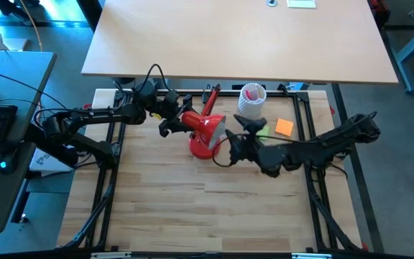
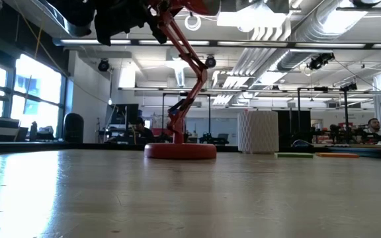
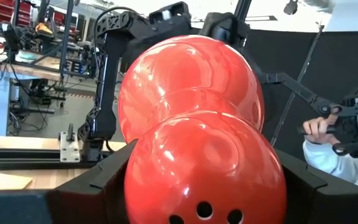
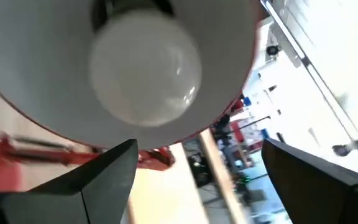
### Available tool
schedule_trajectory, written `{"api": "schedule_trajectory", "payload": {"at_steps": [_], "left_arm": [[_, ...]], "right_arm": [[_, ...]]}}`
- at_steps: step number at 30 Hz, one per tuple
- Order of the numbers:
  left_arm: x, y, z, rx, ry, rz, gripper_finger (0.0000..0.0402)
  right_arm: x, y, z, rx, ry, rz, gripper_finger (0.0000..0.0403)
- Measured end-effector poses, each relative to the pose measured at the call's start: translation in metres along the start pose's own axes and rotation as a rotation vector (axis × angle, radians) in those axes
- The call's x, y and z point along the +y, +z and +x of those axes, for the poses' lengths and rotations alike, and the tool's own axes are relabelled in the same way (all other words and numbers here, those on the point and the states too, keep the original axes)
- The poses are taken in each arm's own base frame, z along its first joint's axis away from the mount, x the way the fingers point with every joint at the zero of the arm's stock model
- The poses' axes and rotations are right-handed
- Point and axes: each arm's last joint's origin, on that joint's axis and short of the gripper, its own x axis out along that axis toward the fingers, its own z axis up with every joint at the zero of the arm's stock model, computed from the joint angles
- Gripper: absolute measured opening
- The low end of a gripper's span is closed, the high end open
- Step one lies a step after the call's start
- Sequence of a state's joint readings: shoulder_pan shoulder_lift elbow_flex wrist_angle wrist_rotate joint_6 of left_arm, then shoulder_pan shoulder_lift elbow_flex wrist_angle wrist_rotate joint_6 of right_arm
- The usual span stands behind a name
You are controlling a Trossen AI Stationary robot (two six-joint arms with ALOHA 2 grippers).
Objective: Screw lightbulb
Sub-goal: Remove the white lightbulb from the red lamp
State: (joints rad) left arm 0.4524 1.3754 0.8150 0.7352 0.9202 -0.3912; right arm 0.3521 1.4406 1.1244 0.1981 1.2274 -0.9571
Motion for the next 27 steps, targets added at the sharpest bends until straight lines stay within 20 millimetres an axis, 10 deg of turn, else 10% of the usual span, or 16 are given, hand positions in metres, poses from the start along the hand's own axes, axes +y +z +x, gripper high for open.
{"api": "schedule_trajectory", "payload": {"at_steps": [14,27], "left_arm": [[0.000,0.000,0.001,-0.001,0.002,-0.015,0.0251],[-0.001,0.000,0.001,-0.004,-0.008,0.008,0.0251]], "right_arm": [[0.005,0.017,-0.050,-0.114,0.103,0.751,0.0341],[0.008,0.009,-0.012,-0.071,0.324,1.423,0.0341]]}}
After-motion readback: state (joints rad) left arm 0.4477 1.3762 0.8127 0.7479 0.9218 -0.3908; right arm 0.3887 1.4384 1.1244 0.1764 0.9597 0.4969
